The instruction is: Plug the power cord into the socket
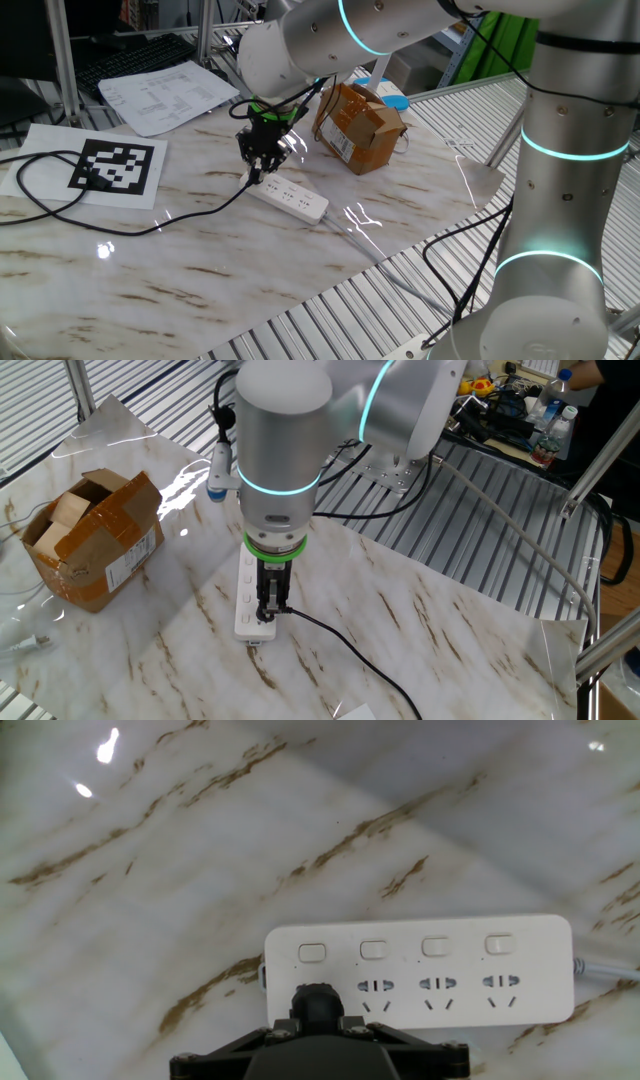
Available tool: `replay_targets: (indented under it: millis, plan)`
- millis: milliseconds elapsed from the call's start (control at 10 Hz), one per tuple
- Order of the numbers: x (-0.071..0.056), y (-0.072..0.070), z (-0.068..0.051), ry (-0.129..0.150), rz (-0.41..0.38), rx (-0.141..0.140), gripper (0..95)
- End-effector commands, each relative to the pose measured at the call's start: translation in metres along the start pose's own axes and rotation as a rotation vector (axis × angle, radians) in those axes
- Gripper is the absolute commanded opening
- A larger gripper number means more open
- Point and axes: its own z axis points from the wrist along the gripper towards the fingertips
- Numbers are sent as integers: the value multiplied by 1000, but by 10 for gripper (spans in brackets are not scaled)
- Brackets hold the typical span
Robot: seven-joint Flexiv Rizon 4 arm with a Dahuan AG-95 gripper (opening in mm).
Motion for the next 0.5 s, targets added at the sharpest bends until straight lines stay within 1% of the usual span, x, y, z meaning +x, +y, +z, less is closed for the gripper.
replay_targets:
  millis: [100, 200, 400, 500]
  plan:
    - [0, 0, 59, 5, -7, -4, 0]
    - [0, 0, 60, 1, -12, -5, 0]
    - [1, 0, 61, 3, -18, -6, 0]
    - [1, 1, 63, -2, -18, -6, 0]
